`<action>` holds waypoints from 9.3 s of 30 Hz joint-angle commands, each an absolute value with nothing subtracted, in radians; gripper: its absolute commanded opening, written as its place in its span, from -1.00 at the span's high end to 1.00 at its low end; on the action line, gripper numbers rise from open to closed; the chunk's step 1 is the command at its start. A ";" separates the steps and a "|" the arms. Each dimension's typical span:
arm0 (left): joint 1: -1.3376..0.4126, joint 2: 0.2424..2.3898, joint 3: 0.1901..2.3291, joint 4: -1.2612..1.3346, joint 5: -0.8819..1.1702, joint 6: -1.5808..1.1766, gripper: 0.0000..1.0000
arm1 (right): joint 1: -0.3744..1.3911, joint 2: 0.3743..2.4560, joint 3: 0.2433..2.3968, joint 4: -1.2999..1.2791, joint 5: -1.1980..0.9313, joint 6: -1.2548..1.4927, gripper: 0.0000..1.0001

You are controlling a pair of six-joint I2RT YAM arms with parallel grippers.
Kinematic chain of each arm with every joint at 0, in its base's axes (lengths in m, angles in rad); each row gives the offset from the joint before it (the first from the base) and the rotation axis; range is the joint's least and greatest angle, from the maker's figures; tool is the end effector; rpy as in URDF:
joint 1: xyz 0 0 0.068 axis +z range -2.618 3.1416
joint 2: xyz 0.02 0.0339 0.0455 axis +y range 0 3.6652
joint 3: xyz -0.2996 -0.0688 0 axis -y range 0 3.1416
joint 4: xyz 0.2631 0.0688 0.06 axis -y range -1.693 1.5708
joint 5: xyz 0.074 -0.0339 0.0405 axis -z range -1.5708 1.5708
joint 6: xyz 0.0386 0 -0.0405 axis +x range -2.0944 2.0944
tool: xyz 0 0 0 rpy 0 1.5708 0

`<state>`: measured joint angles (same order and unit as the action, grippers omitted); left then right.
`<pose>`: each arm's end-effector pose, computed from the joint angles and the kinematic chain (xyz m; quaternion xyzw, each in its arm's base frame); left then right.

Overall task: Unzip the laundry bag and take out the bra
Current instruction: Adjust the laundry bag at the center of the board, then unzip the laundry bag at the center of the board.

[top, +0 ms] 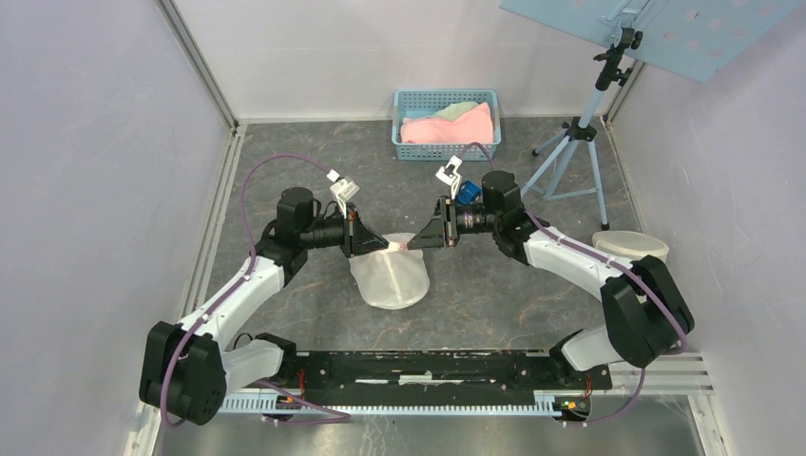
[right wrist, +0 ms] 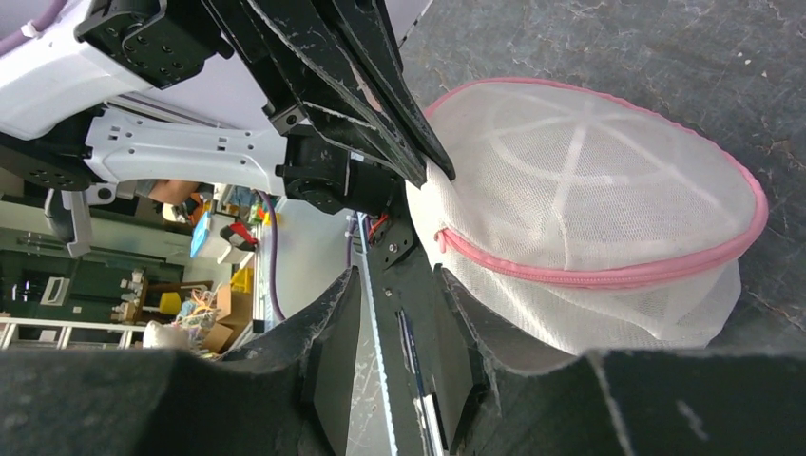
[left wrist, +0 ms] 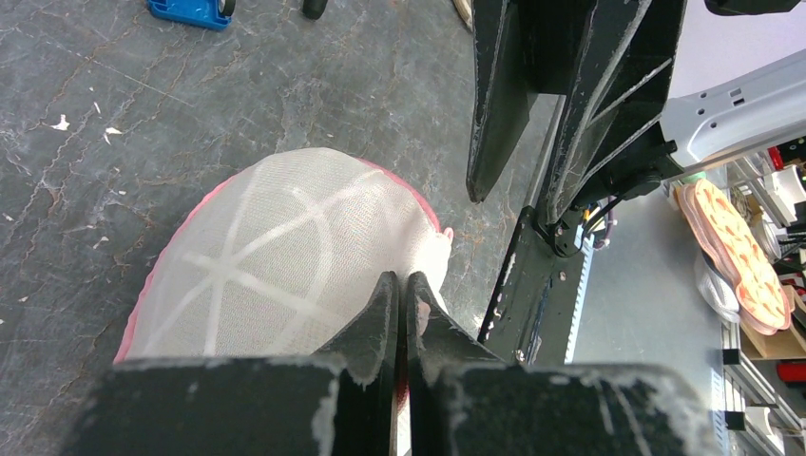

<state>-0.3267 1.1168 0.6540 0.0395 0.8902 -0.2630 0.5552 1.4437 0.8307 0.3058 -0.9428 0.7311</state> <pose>0.2181 -0.1056 0.2786 0.2577 0.7502 -0.4884 0.3637 0.2588 0.1973 0.2792 -0.2040 0.7397 0.6088 0.2013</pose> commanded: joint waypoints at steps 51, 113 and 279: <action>-0.376 1.136 0.705 0.133 0.912 -0.322 0.95 | 0.596 1.541 0.882 0.429 -0.937 0.792 0.49; -0.257 1.002 0.897 -0.818 0.880 0.807 -0.45 | 0.692 1.553 0.742 0.511 -0.871 0.561 1.00; -0.512 1.145 0.932 -0.633 0.644 0.902 -0.11 | 0.655 1.627 0.753 0.635 -0.861 0.625 1.00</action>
